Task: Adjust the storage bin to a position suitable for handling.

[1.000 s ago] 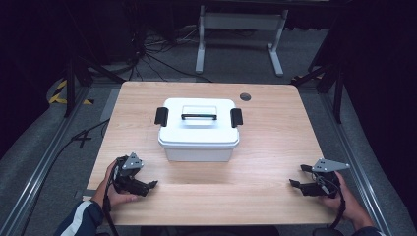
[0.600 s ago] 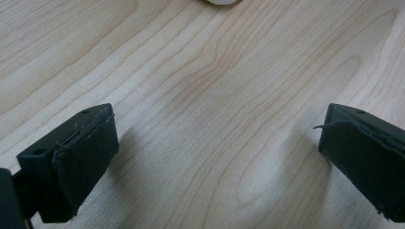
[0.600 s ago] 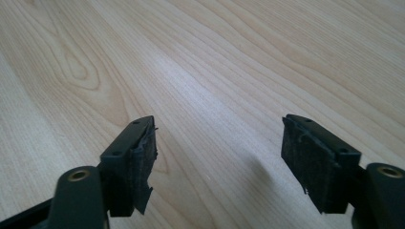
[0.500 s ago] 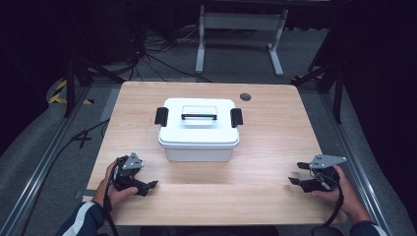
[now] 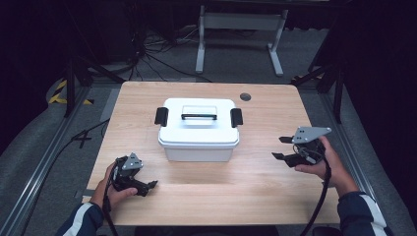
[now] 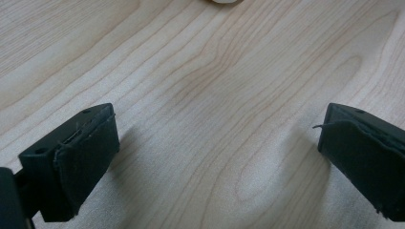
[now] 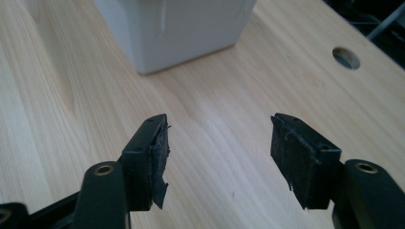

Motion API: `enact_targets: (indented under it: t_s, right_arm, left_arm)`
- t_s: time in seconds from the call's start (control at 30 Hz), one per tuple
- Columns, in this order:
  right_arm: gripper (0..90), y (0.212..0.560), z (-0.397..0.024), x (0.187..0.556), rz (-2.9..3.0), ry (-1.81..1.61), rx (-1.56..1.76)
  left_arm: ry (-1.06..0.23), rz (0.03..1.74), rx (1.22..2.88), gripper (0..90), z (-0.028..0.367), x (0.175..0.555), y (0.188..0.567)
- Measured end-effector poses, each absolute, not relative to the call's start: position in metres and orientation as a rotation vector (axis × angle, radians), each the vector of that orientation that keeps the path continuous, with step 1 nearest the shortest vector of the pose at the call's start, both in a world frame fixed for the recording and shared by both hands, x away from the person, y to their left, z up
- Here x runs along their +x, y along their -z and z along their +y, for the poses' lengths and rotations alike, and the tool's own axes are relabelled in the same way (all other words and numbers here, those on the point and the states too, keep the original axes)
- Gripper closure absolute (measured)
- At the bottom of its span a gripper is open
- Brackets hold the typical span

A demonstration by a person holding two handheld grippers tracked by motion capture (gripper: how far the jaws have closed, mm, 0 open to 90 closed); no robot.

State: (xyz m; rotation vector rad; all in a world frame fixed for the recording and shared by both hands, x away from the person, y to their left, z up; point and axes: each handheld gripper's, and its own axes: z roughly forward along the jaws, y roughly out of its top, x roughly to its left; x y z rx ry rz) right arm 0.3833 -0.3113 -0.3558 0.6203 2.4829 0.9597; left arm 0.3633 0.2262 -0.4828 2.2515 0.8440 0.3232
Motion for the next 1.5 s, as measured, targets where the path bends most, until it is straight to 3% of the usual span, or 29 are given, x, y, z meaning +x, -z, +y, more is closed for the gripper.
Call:
enact_targets:
  t_s: [0.9, 1.5]
  right_arm:
    - [42.3, 0.285, -0.219, 0.423, 2.505, -0.897, 0.349]
    - [43.8, 0.281, -0.151, 0.449, 2.591, -0.795, 0.194]
  left_arm:
    - [-0.319, 0.844, 2.246, 0.6, 0.227, 0.363, 0.483]
    - [-0.315, 0.84, 2.252, 0.7, 0.228, 0.363, 0.483]
